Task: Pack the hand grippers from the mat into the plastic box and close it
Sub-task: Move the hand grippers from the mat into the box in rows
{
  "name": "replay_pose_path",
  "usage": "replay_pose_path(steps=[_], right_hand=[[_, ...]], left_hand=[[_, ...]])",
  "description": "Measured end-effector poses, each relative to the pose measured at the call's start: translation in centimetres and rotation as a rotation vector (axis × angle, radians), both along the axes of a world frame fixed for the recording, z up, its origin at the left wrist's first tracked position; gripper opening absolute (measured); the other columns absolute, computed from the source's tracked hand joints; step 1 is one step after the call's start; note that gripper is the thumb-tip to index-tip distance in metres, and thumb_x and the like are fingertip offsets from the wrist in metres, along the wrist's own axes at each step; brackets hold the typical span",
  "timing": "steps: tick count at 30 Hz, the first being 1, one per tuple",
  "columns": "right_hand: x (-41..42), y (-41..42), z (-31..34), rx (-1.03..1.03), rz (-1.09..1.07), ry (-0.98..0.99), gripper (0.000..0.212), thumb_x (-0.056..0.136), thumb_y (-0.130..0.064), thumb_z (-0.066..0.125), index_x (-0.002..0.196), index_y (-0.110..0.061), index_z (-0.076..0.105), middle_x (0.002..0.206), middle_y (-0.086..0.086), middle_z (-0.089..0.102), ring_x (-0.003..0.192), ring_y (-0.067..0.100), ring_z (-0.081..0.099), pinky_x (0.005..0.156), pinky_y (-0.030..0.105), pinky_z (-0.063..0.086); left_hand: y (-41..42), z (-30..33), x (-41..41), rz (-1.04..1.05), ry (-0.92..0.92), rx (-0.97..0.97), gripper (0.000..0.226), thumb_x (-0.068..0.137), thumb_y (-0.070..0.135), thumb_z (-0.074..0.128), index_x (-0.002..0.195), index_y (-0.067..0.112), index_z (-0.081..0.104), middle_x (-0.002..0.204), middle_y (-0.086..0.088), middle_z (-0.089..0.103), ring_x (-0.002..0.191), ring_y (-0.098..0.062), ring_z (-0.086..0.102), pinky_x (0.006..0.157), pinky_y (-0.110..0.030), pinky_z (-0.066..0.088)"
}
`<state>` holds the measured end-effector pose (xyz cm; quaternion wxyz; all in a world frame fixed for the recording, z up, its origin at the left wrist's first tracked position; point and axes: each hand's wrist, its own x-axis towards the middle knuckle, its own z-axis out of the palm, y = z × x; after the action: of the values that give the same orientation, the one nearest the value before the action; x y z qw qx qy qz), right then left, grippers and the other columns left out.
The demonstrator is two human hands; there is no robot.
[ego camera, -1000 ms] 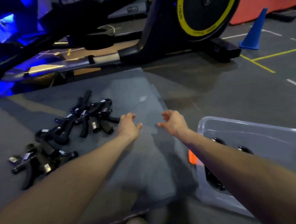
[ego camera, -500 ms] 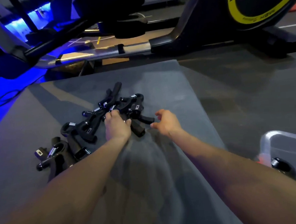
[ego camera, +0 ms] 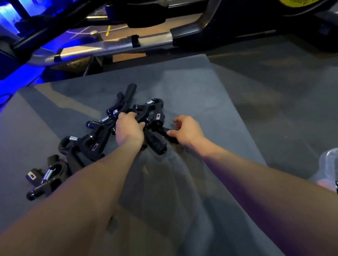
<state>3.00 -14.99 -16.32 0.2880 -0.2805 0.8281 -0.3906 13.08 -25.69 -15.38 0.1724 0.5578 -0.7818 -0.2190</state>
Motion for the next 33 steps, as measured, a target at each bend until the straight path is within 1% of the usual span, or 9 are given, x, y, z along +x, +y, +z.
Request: replay_pose_path(steps=[8,11,16,19,21,23,27,30,33], right_hand=[[-1.5,2.8,1.8,-0.01,-0.027,-0.044,0.05,0.083,-0.018,0.069,0.129,-0.006,0.053,0.121,0.011,0.062,0.111,0.024,0.059,0.099,0.028,0.041],[-2.3,4.9,3.4,-0.055,-0.089,-0.095,0.048,0.085,-0.017,0.067,0.128,-0.002,0.053,0.105,0.008,0.059,0.095,0.017,0.054,0.094,0.027,0.043],[-3.9,10.1,7.2,-0.164,-0.251,-0.155,0.042,0.087,-0.023,0.064,0.123,-0.002,0.057,0.108,0.012,0.062,0.102,0.024,0.059,0.095,0.031,0.044],[-5.0,14.0,9.1,-0.226,-0.339,-0.174,0.024,0.087,-0.027,0.063,0.102,-0.008,0.064,0.078,0.004,0.055,0.067,0.016,0.048,0.075,0.031,0.042],[-5.5,16.9,10.3,-0.235,-0.396,-0.162,0.022,0.087,-0.03,0.062,0.075,-0.011,0.062,0.066,0.003,0.049,0.058,0.016,0.039,0.066,0.031,0.038],[-6.0,19.9,11.2,-0.245,-0.438,-0.154,0.034,0.087,-0.028,0.062,0.058,-0.013,0.055,0.063,0.006,0.052,0.062,0.021,0.046,0.066,0.032,0.042],[-7.3,26.2,12.3,-0.268,-0.532,-0.177,0.032,0.078,-0.026,0.074,0.057,-0.01,0.055,0.073,0.014,0.061,0.073,0.026,0.06,0.085,0.046,0.054],[-7.5,30.6,12.6,-0.22,-0.635,-0.215,0.036,0.07,-0.018,0.081,0.058,-0.01,0.047,0.062,0.009,0.054,0.063,0.026,0.058,0.076,0.042,0.055],[-7.8,34.1,12.0,-0.184,-0.73,-0.254,0.038,0.065,-0.006,0.082,0.066,-0.008,0.043,0.086,0.02,0.062,0.085,0.037,0.068,0.08,0.052,0.056]], left_hand=[[2.2,1.5,0.3,0.045,0.092,0.008,0.036,0.087,0.018,0.062,0.123,0.013,0.06,0.125,-0.015,0.056,0.115,-0.034,0.054,0.099,-0.037,0.041],[4.3,3.8,-0.2,-0.058,0.092,-0.054,0.034,0.087,0.017,0.062,0.121,0.017,0.062,0.122,-0.016,0.054,0.112,-0.034,0.055,0.096,-0.037,0.043],[10.1,8.9,-2.6,-0.24,0.152,-0.114,0.031,0.087,0.017,0.062,0.117,0.018,0.065,0.111,-0.014,0.058,0.103,-0.03,0.059,0.087,-0.03,0.044],[14.6,11.3,-4.5,-0.391,0.189,-0.153,0.025,0.086,0.015,0.062,0.11,0.018,0.068,0.095,-0.008,0.054,0.089,-0.021,0.054,0.073,-0.024,0.034],[17.9,12.2,-5.5,-0.476,0.19,-0.158,0.022,0.086,0.017,0.062,0.108,0.017,0.067,0.093,-0.006,0.048,0.09,-0.023,0.054,0.072,-0.024,0.032],[21.2,12.6,-6.4,-0.517,0.202,-0.133,0.026,0.087,0.018,0.061,0.113,0.017,0.065,0.101,-0.008,0.051,0.097,-0.027,0.056,0.077,-0.027,0.037],[27.6,12.5,-7.8,-0.587,0.243,-0.098,0.026,0.087,0.018,0.061,0.113,0.014,0.064,0.108,-0.009,0.052,0.096,-0.029,0.058,0.086,-0.031,0.044],[31.7,11.8,-8.2,-0.663,0.282,-0.06,0.032,0.085,0.017,0.064,0.118,0.013,0.063,0.107,-0.009,0.054,0.093,-0.026,0.059,0.088,-0.032,0.046],[35.0,10.9,-8.1,-0.729,0.31,-0.012,0.037,0.083,0.015,0.067,0.12,0.011,0.063,0.1,-0.006,0.053,0.082,-0.016,0.053,0.08,-0.016,0.037]])
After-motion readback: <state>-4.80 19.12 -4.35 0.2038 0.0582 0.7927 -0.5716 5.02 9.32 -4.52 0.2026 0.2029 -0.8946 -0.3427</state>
